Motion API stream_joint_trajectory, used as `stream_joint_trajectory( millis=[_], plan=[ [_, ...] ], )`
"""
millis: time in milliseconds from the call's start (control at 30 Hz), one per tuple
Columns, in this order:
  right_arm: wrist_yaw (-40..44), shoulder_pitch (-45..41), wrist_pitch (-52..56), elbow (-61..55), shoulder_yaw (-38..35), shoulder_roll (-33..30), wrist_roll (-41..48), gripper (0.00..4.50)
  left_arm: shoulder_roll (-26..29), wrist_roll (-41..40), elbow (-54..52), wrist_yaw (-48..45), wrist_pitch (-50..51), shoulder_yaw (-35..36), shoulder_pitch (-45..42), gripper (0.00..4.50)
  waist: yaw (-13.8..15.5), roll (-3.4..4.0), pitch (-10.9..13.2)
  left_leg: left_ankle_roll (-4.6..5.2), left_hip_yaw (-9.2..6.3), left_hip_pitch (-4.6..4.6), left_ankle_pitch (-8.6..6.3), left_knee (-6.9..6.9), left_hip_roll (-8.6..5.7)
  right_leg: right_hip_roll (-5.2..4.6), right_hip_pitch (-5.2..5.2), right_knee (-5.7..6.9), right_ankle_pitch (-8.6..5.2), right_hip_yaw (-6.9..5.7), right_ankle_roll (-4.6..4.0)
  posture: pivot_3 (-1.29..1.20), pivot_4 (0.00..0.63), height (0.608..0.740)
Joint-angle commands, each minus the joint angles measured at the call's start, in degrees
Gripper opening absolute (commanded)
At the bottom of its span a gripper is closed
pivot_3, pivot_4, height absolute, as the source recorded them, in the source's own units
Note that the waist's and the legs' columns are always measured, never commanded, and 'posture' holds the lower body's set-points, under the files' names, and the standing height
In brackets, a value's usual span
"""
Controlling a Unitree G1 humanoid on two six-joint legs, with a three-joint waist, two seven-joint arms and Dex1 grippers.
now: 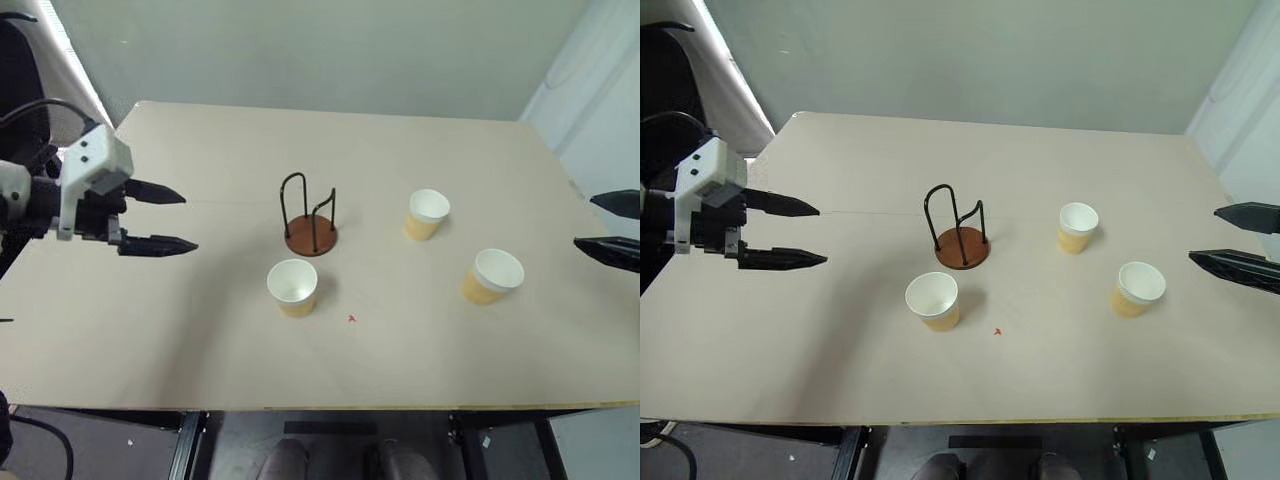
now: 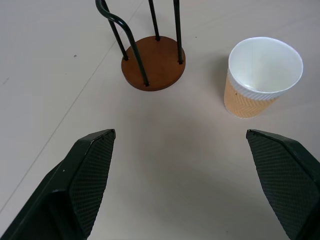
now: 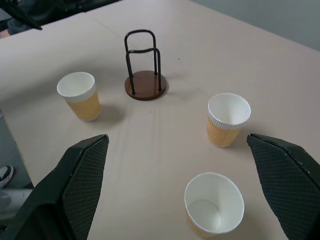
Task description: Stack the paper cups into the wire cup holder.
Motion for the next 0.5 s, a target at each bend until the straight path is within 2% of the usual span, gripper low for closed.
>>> stream_joint_trajectory(
  millis=[33, 167, 267, 400, 500],
  plan=[
    [0.15, -1.01, 0.16, -0.84, -0.58, 0.04, -0.26, 4.5, -0.34, -0.88, -2.03, 0.42, 0.36, 1.67, -0.34, 4.49, -0.01, 0.01, 0.0, 0.0, 0.0, 0.0, 0.0, 0.0, 0.0, 0.0, 0.0, 0.0, 0.0, 0.0, 0.0, 0.0, 0.15, 0.74],
    [-0.03, -3.11, 0.98, -2.1, 0.05, 0.6, 1.66, 4.5, -2.54, -1.18, -2.8, 1.5, 0.77, 1.26, -1.3, 4.49, 0.05, 0.02, -0.01, 0.01, 0.0, -0.01, -0.01, 0.03, 0.0, 0.01, -0.03, 0.03, 0.0, 0.02, 0.01, 0.0, 0.15, 0.74],
    [-0.49, -5.4, 1.64, -2.65, 0.55, 0.78, 3.26, 4.5, -6.11, 1.73, -1.49, 5.97, -0.88, -0.31, -3.69, 4.49, 0.07, 0.02, -0.01, 0.01, 0.08, -0.03, -0.01, 0.06, 0.0, 0.02, -0.06, 0.05, 0.01, 0.02, 0.02, 0.0, 0.15, 0.74],
    [-2.31, -8.57, 1.72, -3.67, 3.38, 1.42, 4.26, 4.5, -16.4, 11.99, 6.31, 20.49, -5.25, -5.65, -11.08, 4.49, 0.67, 0.06, -0.04, 0.04, 0.23, -0.03, -0.02, 0.36, -0.01, 0.03, 0.09, 0.11, 0.05, -0.02, 0.08, 0.0, 0.15, 0.74],
    [-3.44, -10.13, 2.08, -4.66, 4.62, 1.82, 5.24, 4.5, -21.28, 15.93, 11.87, 25.22, -8.32, -7.66, -14.08, 4.49, 0.62, 0.07, -0.03, 0.22, 0.2, -0.06, -0.13, 0.77, 0.02, 0.03, 0.22, 0.12, 0.13, 0.02, 0.2, 0.0, 0.15, 0.74]
  ],
)
